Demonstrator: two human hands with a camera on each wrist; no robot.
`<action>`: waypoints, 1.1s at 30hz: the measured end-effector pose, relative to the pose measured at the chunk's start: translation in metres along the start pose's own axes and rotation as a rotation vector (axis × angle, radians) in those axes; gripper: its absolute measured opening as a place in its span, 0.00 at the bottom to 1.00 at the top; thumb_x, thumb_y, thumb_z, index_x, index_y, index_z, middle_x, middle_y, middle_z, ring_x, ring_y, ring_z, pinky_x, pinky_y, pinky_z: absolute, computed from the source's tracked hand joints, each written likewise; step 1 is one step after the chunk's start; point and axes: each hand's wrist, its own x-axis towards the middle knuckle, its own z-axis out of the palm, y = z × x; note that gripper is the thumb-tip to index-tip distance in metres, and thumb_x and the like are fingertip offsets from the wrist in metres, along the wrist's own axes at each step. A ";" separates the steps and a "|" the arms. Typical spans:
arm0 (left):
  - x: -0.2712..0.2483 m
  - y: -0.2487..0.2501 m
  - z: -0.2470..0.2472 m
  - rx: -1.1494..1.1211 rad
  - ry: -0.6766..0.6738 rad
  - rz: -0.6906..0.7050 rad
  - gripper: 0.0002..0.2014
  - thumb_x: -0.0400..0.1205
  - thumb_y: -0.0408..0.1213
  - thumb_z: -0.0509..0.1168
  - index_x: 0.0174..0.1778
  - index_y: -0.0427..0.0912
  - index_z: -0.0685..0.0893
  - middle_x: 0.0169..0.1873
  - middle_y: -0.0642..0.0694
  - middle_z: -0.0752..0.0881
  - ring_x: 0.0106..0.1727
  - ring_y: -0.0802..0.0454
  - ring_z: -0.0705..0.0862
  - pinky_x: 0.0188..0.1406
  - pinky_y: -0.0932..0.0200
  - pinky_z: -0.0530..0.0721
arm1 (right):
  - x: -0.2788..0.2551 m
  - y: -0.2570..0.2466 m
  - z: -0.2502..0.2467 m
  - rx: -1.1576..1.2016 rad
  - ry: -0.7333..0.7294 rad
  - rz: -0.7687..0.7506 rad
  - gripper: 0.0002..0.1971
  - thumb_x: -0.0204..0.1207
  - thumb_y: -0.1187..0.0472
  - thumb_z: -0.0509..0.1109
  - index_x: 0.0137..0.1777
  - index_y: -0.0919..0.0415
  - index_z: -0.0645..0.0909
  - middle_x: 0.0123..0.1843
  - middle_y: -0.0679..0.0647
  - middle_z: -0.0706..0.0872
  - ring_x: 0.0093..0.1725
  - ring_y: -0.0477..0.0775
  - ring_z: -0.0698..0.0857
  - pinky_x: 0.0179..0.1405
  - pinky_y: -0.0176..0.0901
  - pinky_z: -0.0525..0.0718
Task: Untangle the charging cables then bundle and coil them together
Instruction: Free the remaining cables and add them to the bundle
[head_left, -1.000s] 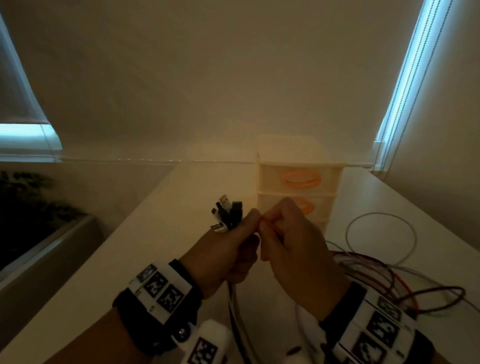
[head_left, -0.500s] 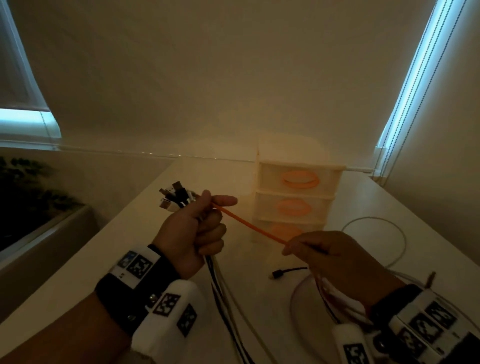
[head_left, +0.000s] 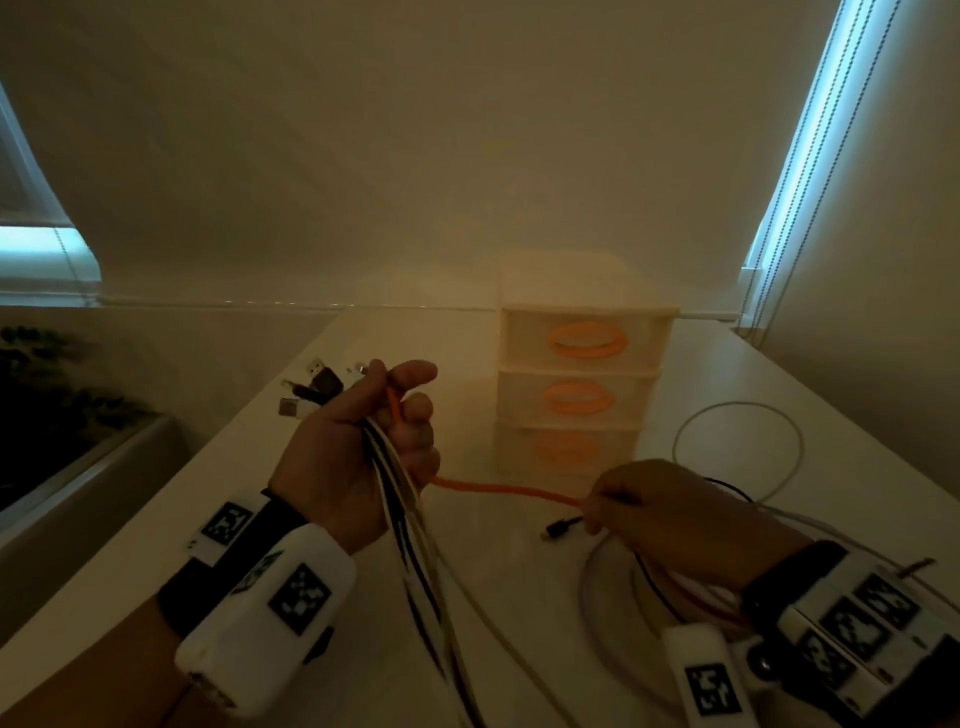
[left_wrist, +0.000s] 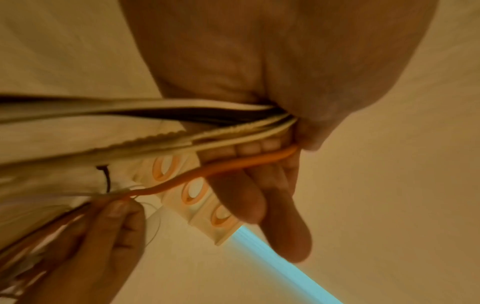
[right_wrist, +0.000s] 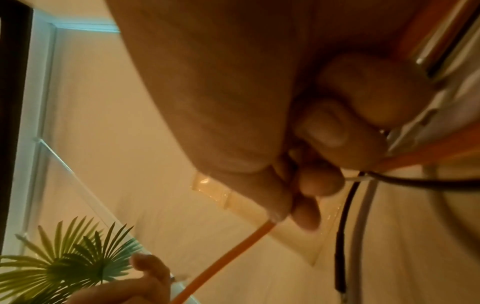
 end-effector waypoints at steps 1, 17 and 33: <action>-0.002 -0.001 0.001 0.088 -0.037 -0.049 0.23 0.87 0.49 0.54 0.42 0.38 0.89 0.24 0.46 0.82 0.15 0.57 0.75 0.15 0.65 0.75 | 0.002 0.002 -0.001 -0.014 0.094 -0.003 0.18 0.84 0.46 0.64 0.42 0.58 0.86 0.37 0.51 0.84 0.34 0.47 0.81 0.33 0.32 0.75; -0.004 -0.038 0.018 -0.020 -0.039 -0.129 0.22 0.89 0.54 0.52 0.73 0.51 0.81 0.61 0.27 0.86 0.61 0.32 0.88 0.60 0.39 0.87 | -0.011 -0.031 0.031 0.318 0.139 -0.536 0.07 0.81 0.61 0.72 0.53 0.55 0.92 0.43 0.40 0.91 0.40 0.41 0.88 0.40 0.30 0.84; 0.005 -0.019 0.001 -0.048 0.082 0.054 0.20 0.89 0.52 0.54 0.51 0.40 0.84 0.25 0.51 0.67 0.22 0.57 0.66 0.20 0.63 0.68 | -0.010 -0.014 0.007 0.108 -0.056 -0.217 0.13 0.85 0.53 0.63 0.42 0.46 0.86 0.30 0.39 0.81 0.30 0.36 0.78 0.34 0.30 0.75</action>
